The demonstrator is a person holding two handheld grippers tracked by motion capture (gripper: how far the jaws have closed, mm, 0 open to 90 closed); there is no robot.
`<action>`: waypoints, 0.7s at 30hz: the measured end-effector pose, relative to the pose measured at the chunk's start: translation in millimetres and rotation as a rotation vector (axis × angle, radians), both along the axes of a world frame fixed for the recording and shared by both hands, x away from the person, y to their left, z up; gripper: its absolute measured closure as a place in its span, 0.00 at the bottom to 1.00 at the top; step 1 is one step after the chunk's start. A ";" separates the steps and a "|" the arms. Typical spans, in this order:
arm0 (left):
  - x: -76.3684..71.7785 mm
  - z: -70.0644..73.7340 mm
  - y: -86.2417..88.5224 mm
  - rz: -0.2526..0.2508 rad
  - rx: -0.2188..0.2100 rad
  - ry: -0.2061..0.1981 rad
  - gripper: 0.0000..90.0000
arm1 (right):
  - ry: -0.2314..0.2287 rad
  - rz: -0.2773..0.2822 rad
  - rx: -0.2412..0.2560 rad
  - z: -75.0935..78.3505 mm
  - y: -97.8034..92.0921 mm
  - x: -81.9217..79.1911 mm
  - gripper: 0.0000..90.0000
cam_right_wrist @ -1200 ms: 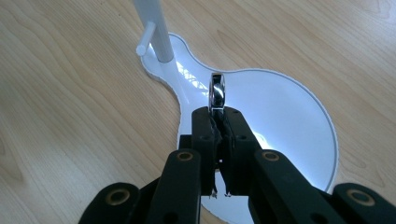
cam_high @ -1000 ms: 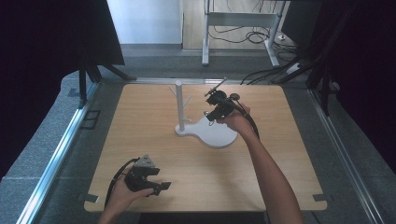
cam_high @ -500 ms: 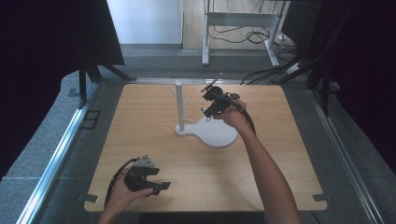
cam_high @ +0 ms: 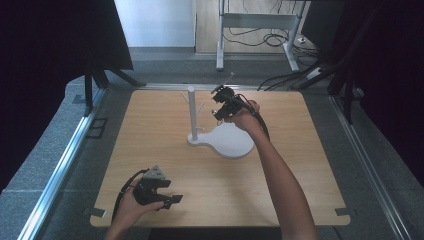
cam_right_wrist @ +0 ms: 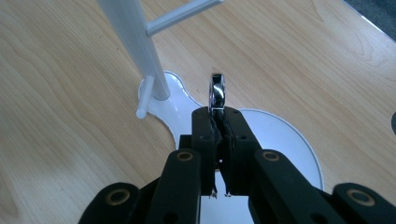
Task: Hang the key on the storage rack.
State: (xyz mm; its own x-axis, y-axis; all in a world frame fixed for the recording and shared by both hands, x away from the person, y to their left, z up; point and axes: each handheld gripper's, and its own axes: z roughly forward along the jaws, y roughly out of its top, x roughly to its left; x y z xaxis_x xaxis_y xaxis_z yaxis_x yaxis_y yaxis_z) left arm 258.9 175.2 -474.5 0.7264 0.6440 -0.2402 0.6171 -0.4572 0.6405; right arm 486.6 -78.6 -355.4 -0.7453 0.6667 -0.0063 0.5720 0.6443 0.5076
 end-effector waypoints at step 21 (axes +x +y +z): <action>0.2 1.1 1.3 0.000 -0.017 0.001 0.29 | 0.015 -0.021 -0.008 3.0 15.9 26.1 0.94</action>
